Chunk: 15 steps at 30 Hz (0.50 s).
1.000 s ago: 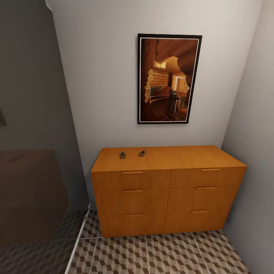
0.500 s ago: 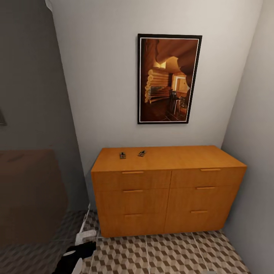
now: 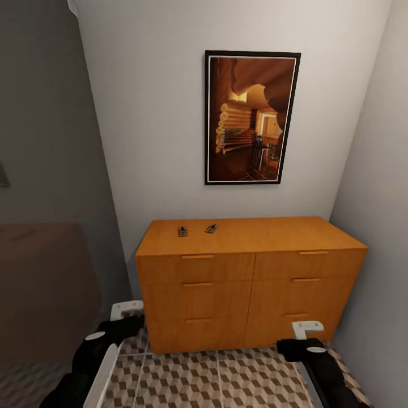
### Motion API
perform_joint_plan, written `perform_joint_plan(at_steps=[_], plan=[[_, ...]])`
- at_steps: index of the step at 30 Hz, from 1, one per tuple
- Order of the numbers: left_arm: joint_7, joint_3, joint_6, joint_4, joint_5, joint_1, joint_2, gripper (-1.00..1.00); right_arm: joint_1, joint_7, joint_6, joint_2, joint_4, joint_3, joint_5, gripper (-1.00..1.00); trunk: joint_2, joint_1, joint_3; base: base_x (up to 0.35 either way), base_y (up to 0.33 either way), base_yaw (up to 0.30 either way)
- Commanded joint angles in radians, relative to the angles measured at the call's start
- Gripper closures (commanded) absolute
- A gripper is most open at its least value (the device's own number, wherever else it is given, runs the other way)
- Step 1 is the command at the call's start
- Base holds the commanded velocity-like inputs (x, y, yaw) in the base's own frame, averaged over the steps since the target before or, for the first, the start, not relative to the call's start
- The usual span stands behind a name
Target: Take the four mousetraps from the cabinet in the bathroom and place them on the bathroom floor. Make sure all four end up on the same floor surface, and ensure that at least two of them are either under or directly next to the same bathroom sink.
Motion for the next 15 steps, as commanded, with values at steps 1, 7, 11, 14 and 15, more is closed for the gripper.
perform_joint_plan(at_steps=[1, 7, 11, 14, 15], plan=[[0.009, -0.001, 0.003, -0.007, 0.011, -0.001, 0.000, -1.00, -0.001, -0.005, 0.022, -0.001, -0.026, -0.001, 0.000, -1.00, -0.001, 0.000, -0.001, 0.000, 0.000, 0.000], [0.009, -0.001, 0.005, -0.045, 0.010, -0.011, -0.001, -1.00, 0.002, -0.015, 0.130, 0.000, -0.149, -0.013, 0.002, -1.00, -0.001, 0.000, -0.001, 0.000, 0.000, 0.000], [0.008, -0.002, 0.012, -0.053, 0.010, -0.018, -0.005, -1.00, -0.043, -0.020, 0.189, 0.003, -0.167, -0.014, 0.003, -1.00, -0.001, 0.000, -0.001, 0.000, 0.000, 0.000], [0.008, -0.004, 0.015, -0.056, 0.011, -0.072, -0.014, -1.00, -0.121, -0.021, 0.233, 0.004, -0.173, -0.015, 0.003, -1.00, -0.001, 0.000, -0.001, 0.000, 0.000, 0.000], [0.008, -0.004, 0.015, -0.056, 0.011, -0.072, -0.014, -1.00, -0.142, -0.021, 0.245, 0.005, -0.174, -0.015, 0.003, -1.00, -0.001, 0.000, -0.001, 0.000, 0.000, 0.000]])
